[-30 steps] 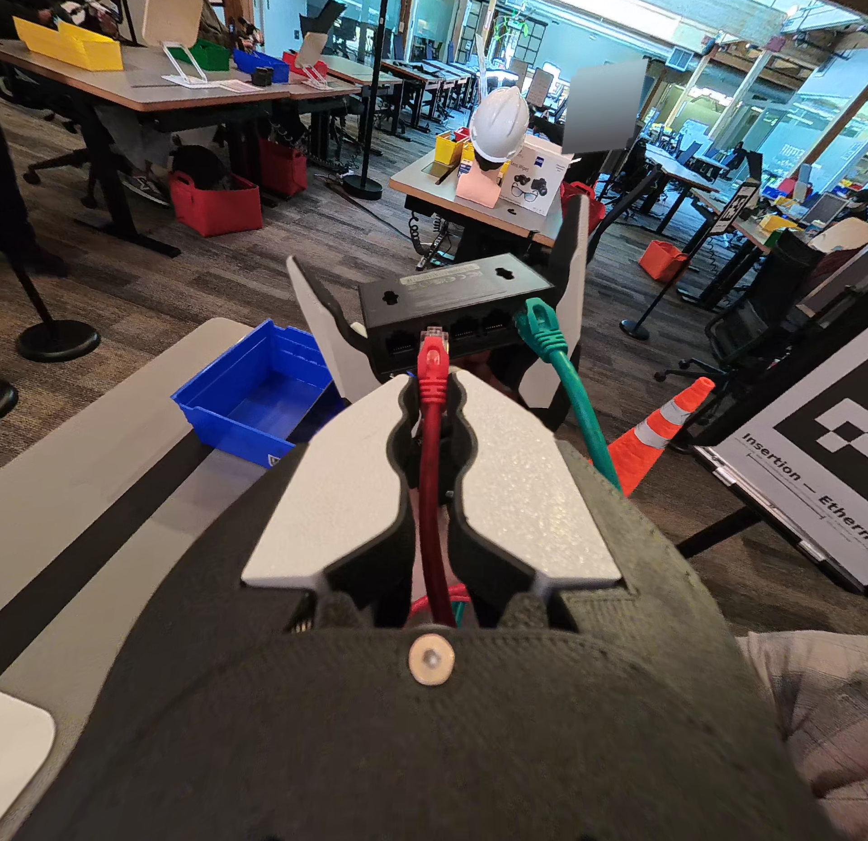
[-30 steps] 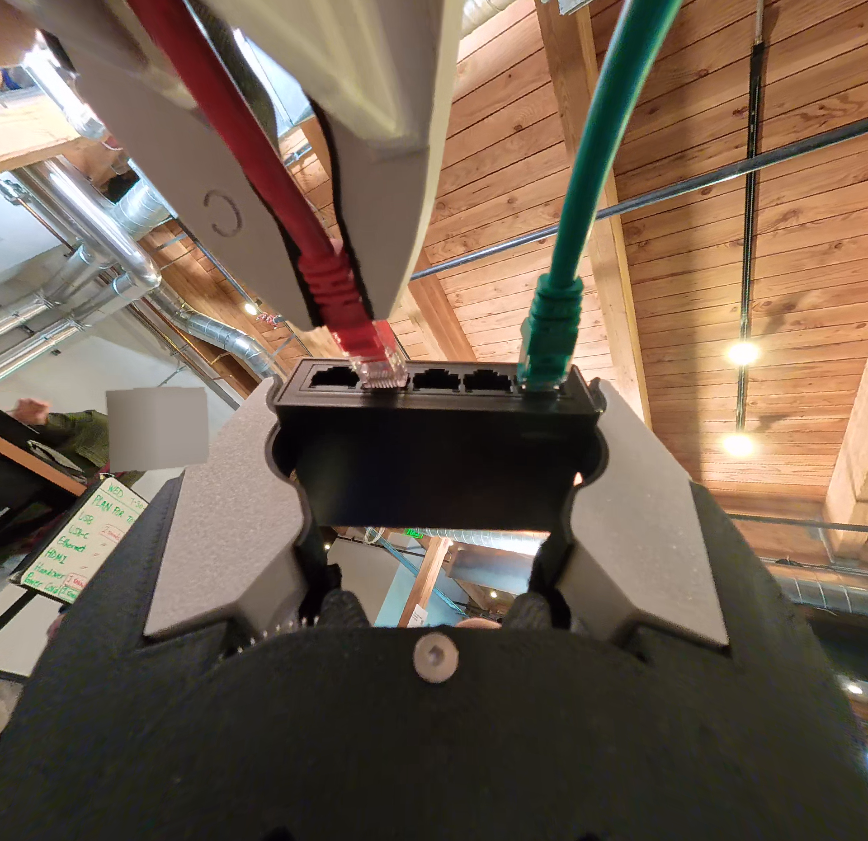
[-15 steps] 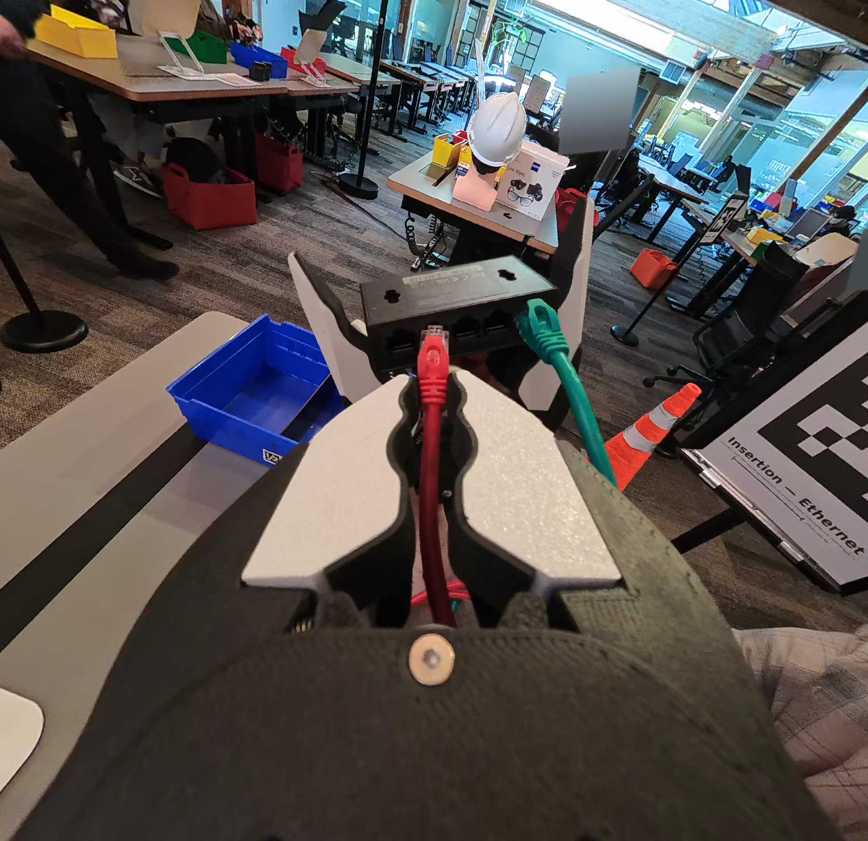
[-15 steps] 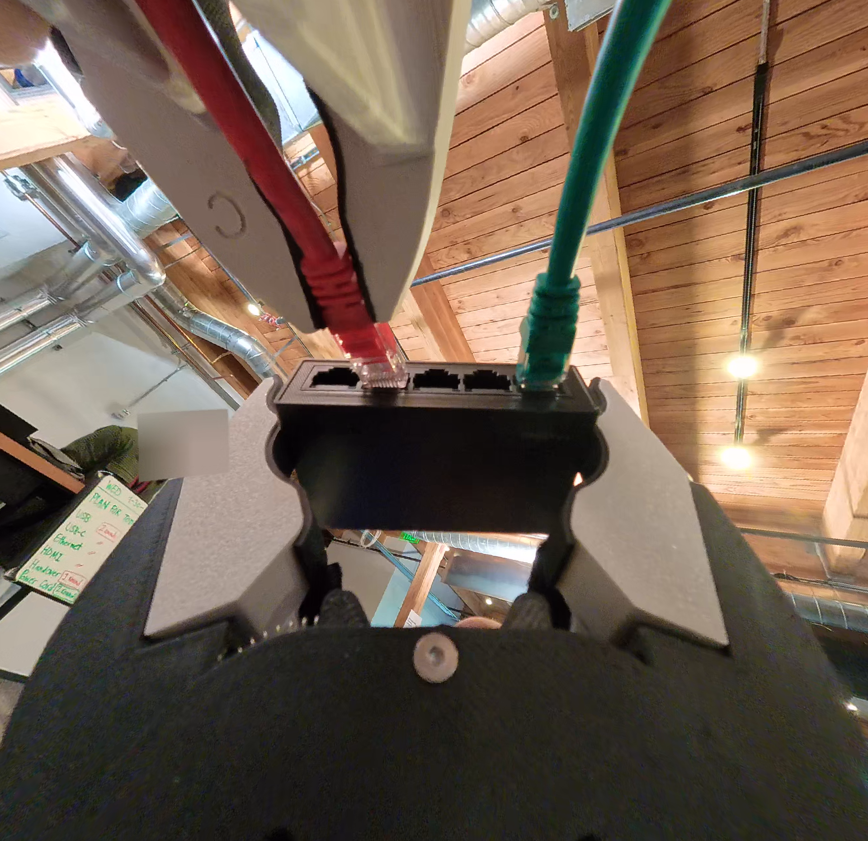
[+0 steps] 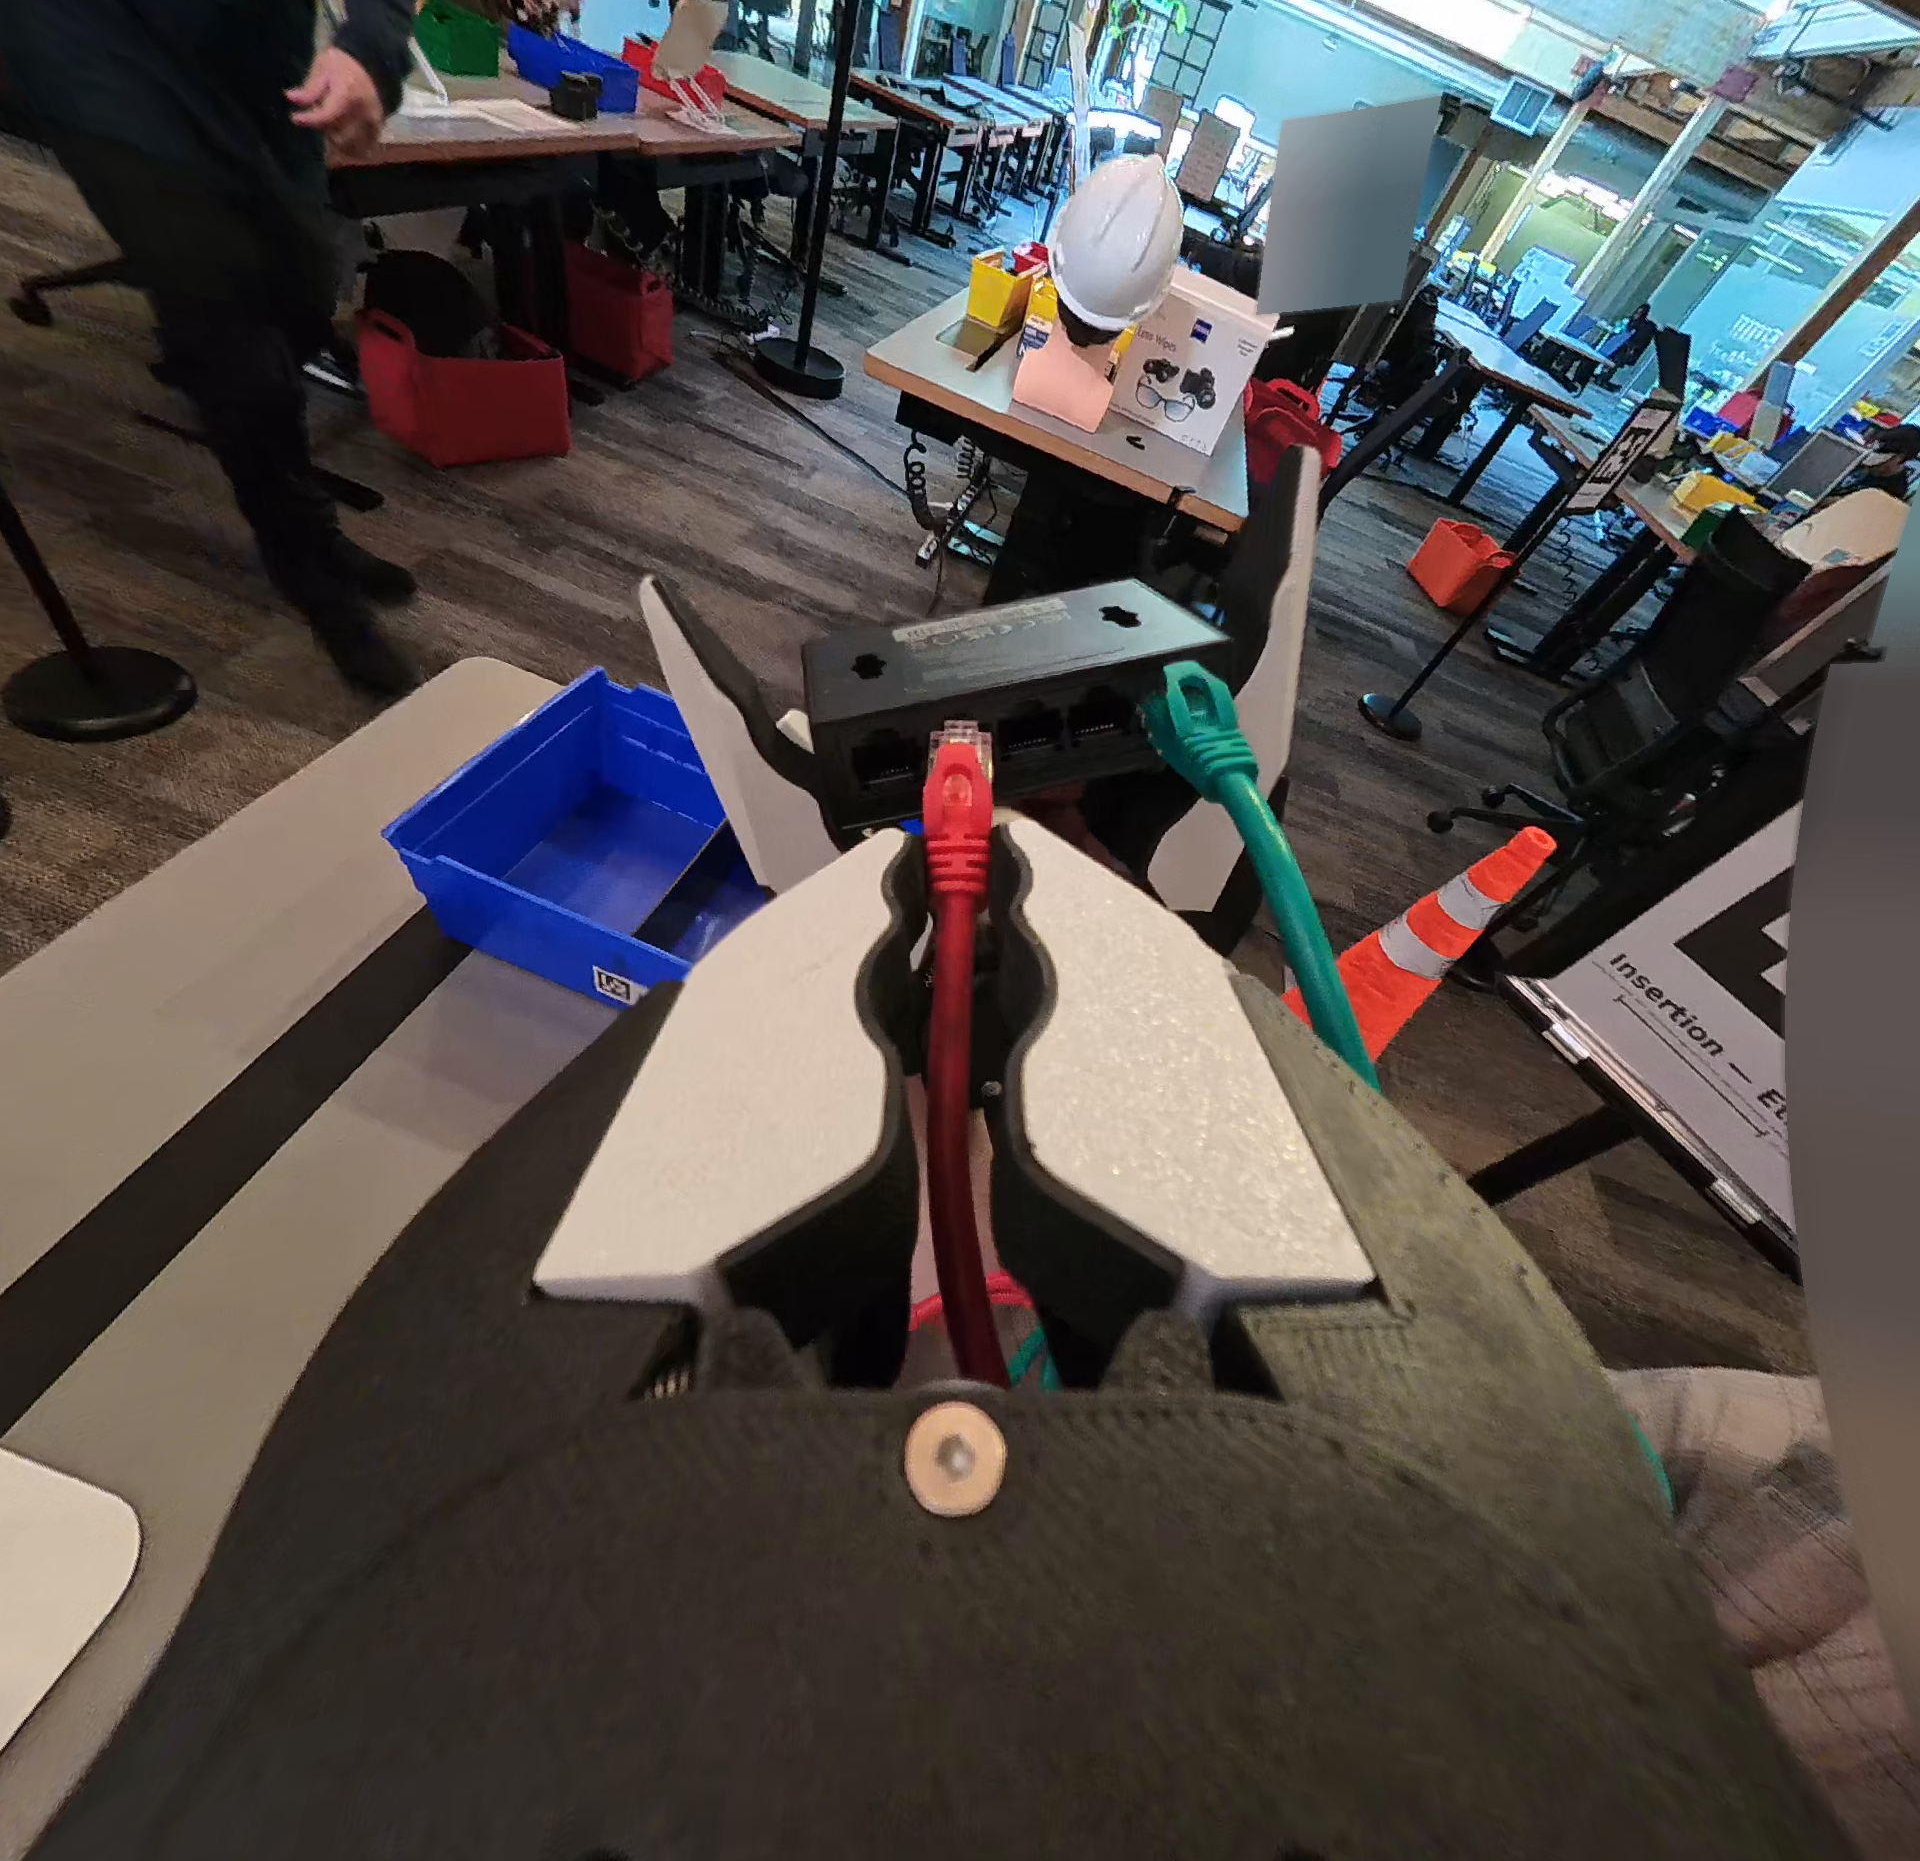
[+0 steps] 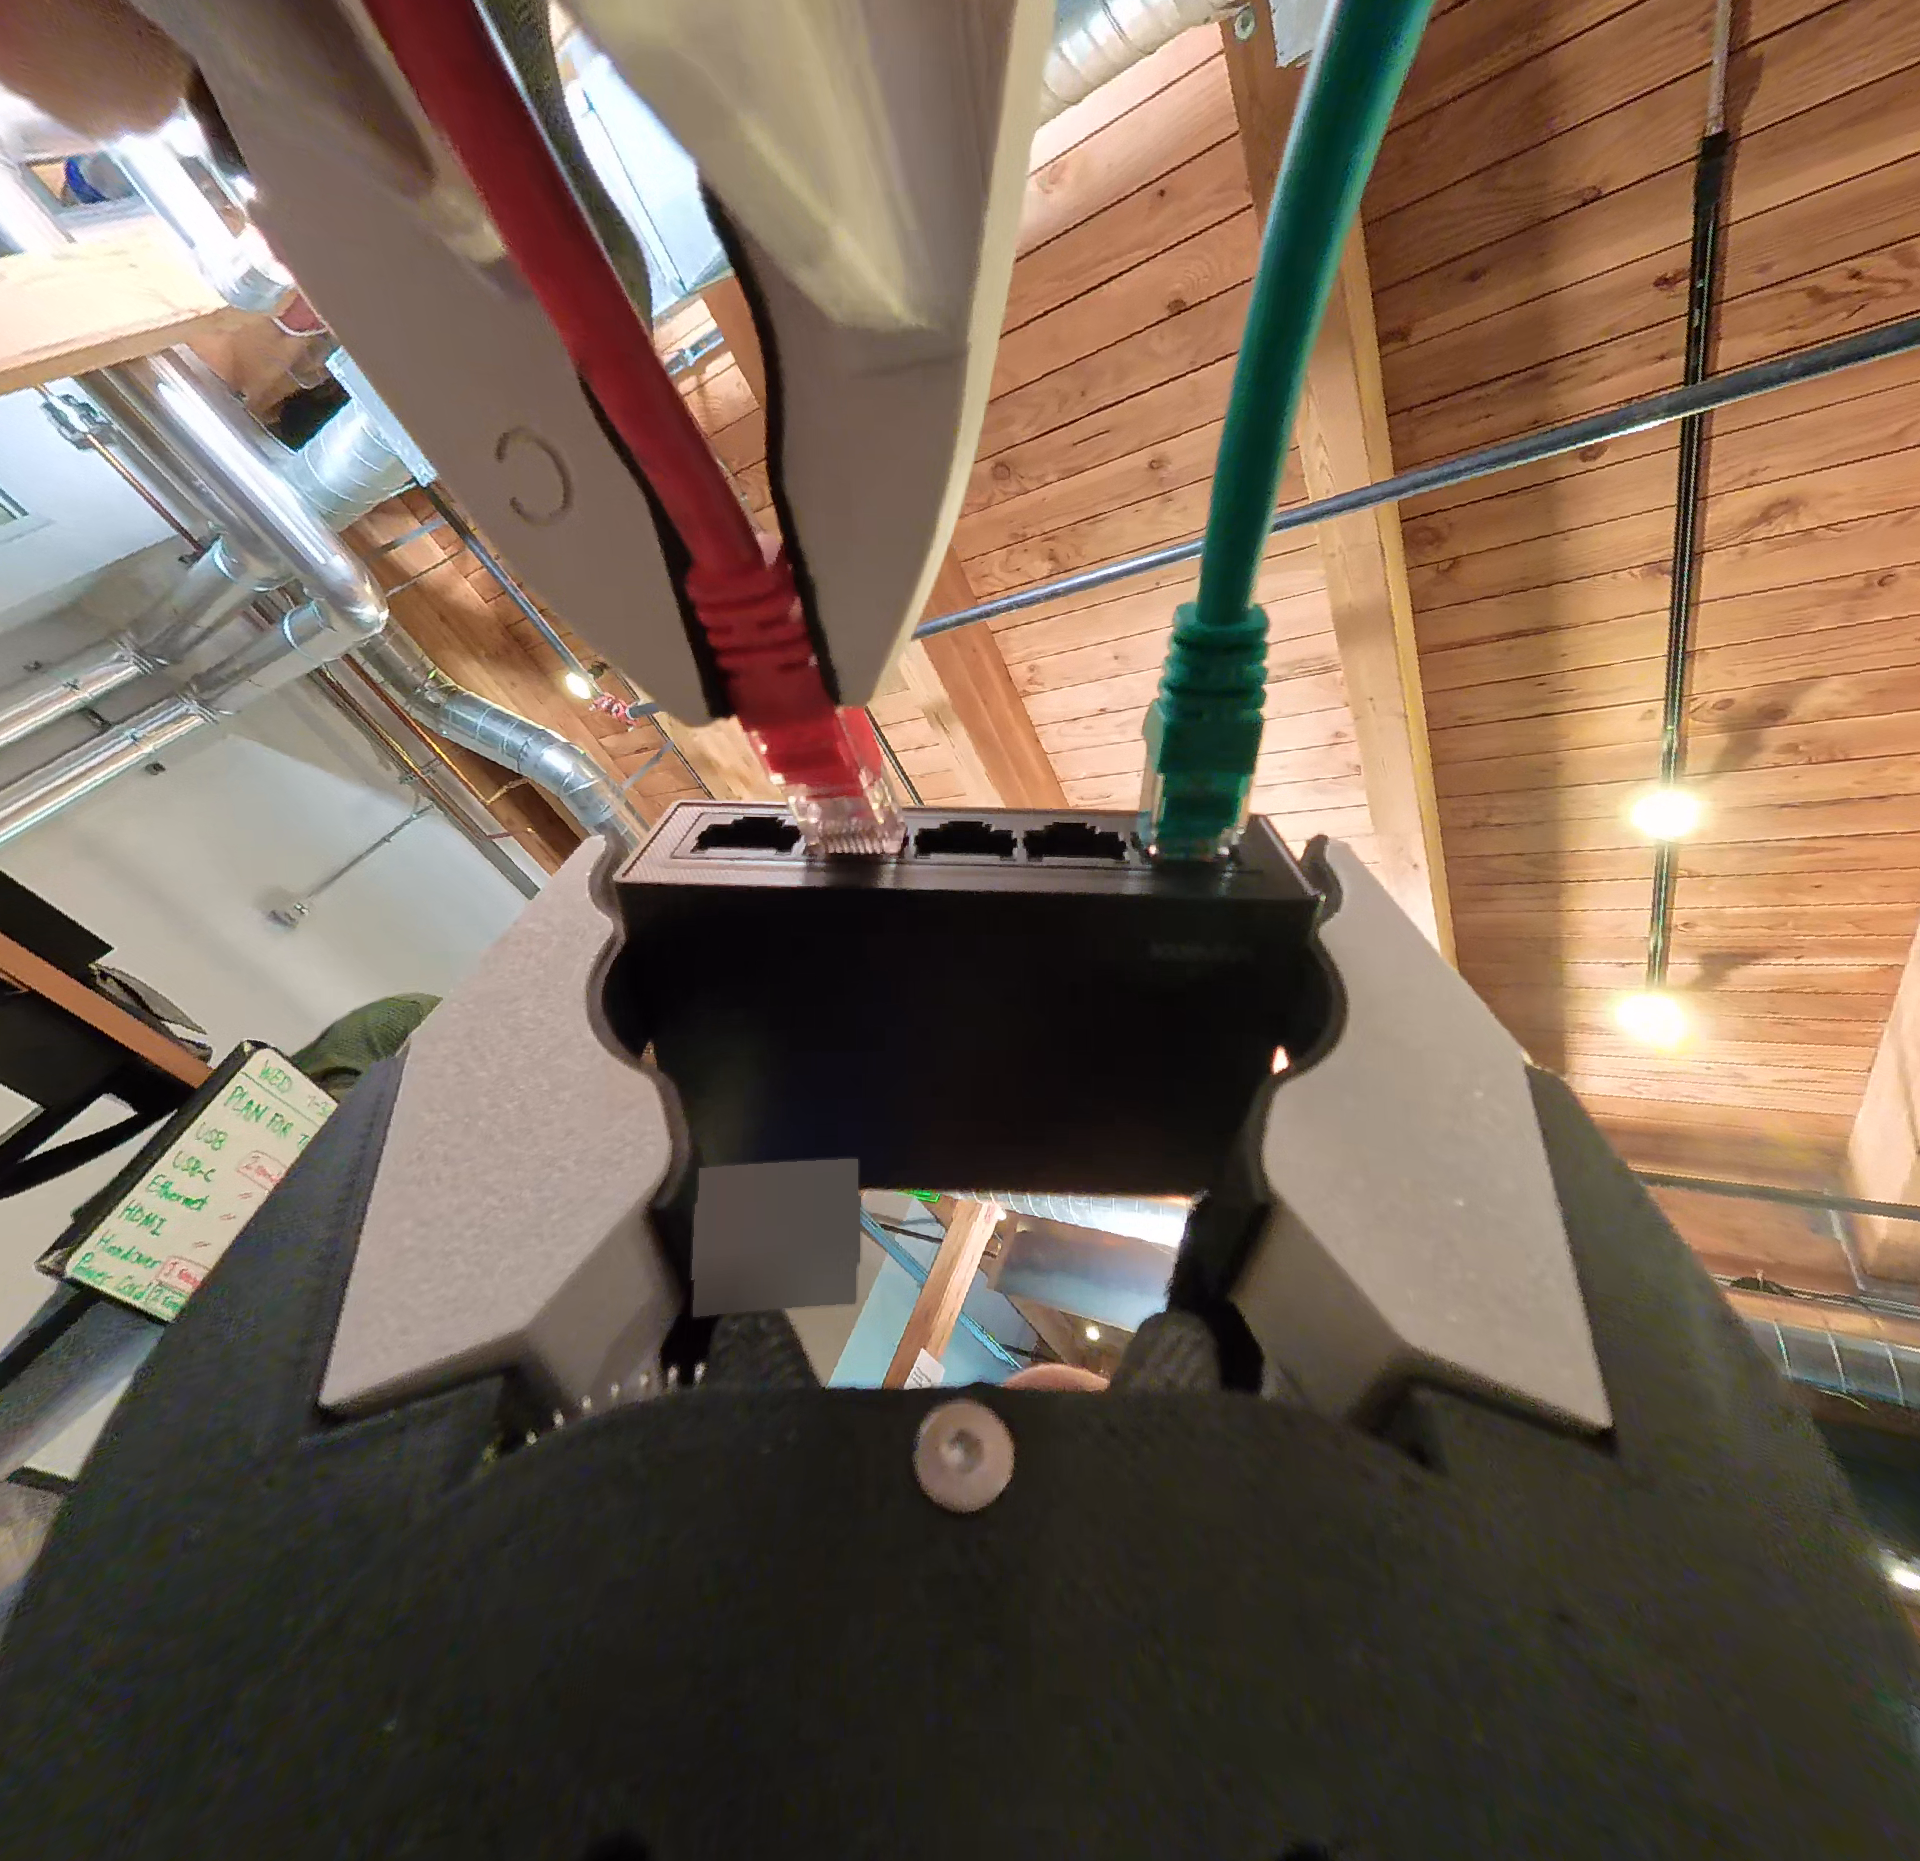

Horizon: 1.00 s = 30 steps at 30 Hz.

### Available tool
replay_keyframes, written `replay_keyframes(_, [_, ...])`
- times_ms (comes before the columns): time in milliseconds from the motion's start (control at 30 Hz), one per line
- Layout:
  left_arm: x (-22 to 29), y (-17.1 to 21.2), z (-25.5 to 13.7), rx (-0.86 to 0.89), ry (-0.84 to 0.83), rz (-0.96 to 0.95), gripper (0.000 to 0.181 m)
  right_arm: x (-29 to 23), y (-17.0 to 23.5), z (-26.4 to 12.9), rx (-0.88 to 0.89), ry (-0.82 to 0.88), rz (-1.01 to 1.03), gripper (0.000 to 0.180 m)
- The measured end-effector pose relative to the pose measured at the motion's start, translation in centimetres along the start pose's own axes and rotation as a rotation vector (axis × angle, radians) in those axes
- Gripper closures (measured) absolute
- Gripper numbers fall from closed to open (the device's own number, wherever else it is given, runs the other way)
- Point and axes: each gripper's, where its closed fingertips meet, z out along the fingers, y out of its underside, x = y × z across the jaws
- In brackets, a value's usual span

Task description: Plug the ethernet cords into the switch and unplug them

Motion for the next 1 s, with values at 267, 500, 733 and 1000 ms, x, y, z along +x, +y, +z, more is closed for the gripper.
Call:
replay_keyframes(267, [-0.4,0.0,-0.2,-0.043,-0.013,-0.013,0.169,-0.4,-0.1,0.0,-0.005,-0.009,-0.004,0.058])
replay_keyframes(500, [-0.9,0.4,-0.5,-0.07,-0.016,-0.052,0.17,-1.0,-0.3,0.0,0.009,-0.025,-0.022,0.058])
replay_keyframes(733, [-1.9,0.5,-1.3,-0.074,-0.018,-0.094,0.17,-2.3,-1.1,0.0,0.024,-0.05,-0.04,0.058])
replay_keyframes(1000, [-2.5,0.8,-2.9,-0.091,-0.005,-0.128,0.17,-3.3,-2.9,0.0,0.06,-0.067,-0.047,0.058])
